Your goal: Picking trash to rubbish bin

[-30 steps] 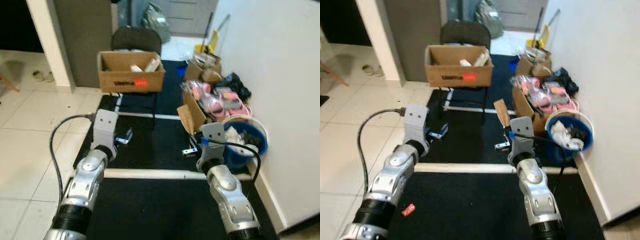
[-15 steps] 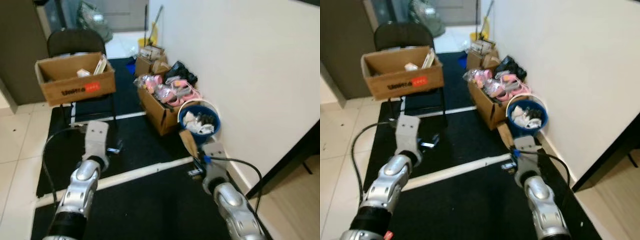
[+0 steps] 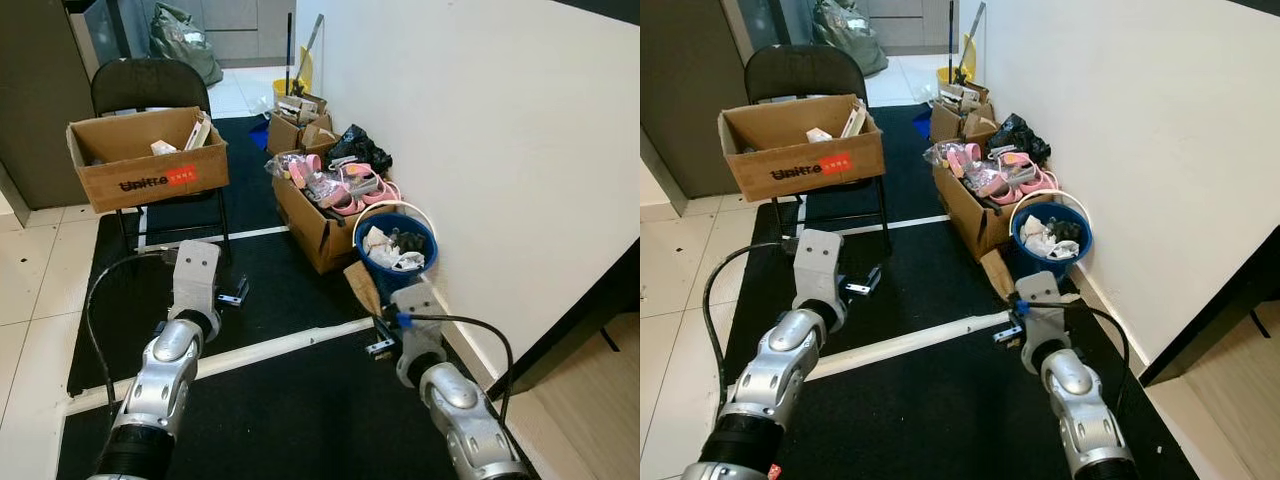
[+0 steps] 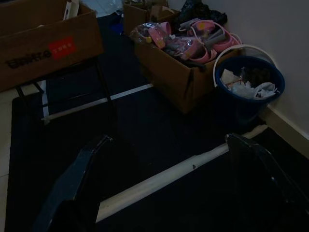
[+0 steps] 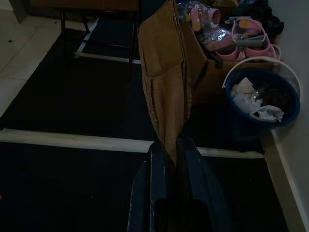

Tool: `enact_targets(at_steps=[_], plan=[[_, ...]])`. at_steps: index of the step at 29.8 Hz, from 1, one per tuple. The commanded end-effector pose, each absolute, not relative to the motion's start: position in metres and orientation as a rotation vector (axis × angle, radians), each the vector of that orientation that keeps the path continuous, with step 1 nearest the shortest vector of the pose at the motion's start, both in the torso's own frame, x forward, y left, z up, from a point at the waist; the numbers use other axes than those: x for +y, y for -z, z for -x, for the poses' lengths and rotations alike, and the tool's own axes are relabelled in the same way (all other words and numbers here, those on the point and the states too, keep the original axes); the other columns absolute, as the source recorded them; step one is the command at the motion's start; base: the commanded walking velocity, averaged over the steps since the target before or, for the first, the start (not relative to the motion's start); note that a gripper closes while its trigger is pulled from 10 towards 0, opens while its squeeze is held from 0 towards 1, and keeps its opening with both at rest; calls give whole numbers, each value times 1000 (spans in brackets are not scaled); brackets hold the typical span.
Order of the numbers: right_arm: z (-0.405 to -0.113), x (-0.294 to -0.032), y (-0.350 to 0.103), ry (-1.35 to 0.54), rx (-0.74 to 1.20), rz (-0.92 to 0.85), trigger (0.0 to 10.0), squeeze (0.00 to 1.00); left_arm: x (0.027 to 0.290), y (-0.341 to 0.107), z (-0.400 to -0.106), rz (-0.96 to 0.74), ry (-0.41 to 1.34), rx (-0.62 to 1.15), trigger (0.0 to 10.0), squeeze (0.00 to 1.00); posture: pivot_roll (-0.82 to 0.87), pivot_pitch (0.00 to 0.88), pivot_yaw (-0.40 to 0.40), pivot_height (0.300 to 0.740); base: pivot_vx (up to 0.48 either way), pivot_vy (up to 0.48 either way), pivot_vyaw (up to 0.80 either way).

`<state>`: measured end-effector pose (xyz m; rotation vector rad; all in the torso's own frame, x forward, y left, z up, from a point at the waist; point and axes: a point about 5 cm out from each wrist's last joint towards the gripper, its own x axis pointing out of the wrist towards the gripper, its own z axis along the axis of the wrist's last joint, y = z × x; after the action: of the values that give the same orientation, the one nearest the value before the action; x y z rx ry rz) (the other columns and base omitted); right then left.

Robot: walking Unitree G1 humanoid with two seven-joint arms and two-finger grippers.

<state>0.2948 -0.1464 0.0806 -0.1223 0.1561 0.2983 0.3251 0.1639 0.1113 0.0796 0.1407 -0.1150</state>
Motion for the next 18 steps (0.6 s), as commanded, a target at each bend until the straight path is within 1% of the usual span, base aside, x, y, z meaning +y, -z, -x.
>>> enact_targets(at_steps=[1, 4, 6, 9, 14, 18], plan=[[-293, -148, -78, -293, 169, 89, 10000, 0, 160, -110, -324, -81, 135, 146, 10000, 0, -51, 66, -9, 740, 0, 0, 800], [-292, -148, -75, -301, 179, 103, 10000, 0, 160, -109, -323, -70, 123, 150, 10000, 0, -55, 68, -5, 740, 0, 0, 800], [-291, -148, -75, -298, 174, 80, 10000, 0, 158, -110, -322, -68, 130, 147, 10000, 0, -51, 66, -11, 740, 0, 0, 619], [-290, -149, -73, -278, 177, 32, 10000, 0, 156, -110, -321, -56, 136, 135, 10000, 0, -56, 63, -11, 740, 0, 0, 0], [-290, -148, -73, -285, 175, 37, 10000, 0, 156, -109, -321, -49, 123, 145, 10000, 0, -56, 63, -11, 740, 0, 0, 0], [-289, -148, -75, -294, 168, 32, 10000, 0, 151, -108, -320, -48, 139, 149, 10000, 0, -62, 69, -15, 740, 0, 0, 0]])
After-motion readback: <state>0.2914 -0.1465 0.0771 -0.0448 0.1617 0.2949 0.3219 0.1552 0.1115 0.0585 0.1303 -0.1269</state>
